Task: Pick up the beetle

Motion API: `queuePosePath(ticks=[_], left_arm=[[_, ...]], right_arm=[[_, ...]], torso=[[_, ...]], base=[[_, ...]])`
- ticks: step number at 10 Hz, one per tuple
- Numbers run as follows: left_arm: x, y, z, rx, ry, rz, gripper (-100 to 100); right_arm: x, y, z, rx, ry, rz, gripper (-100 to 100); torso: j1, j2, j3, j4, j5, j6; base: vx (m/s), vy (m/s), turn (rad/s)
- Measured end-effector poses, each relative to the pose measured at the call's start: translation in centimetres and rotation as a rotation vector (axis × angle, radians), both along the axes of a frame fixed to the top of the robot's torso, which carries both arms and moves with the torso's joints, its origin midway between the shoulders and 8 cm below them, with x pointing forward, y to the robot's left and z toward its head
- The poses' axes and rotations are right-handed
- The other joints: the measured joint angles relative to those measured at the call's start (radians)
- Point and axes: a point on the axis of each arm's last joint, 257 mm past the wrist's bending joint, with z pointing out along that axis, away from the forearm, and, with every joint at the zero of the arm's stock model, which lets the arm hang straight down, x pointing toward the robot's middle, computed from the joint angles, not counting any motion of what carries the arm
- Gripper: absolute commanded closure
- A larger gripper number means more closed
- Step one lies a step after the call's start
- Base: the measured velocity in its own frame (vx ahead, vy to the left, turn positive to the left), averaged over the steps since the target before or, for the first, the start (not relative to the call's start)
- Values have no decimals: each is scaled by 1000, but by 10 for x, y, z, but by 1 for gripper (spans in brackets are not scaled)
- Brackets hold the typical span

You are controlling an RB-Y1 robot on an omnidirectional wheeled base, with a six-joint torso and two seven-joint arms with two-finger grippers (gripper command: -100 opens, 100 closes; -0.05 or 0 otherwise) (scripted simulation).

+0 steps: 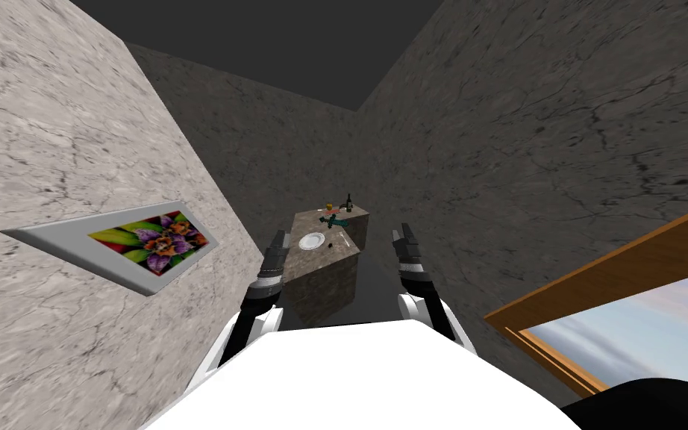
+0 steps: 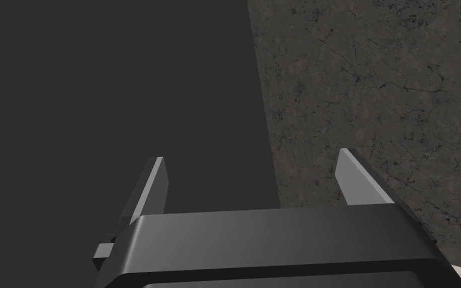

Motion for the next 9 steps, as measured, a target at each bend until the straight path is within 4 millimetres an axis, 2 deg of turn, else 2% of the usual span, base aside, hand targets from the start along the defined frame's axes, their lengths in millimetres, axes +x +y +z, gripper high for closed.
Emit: queuePosePath(ticks=[5,9], left_arm=[[29,-7,-38,69,147,-33,-100],[45,-9,-82,134,290,-45,-100]], right_arm=[[0,0,0,0,0,0,0],[0,0,0,0,0,0,0]], torso=[[-1,-1,0,0,0,0],[-1,-1,-1,0,0,0]], base=[[16,-34,-104],[24,-36,-122]])
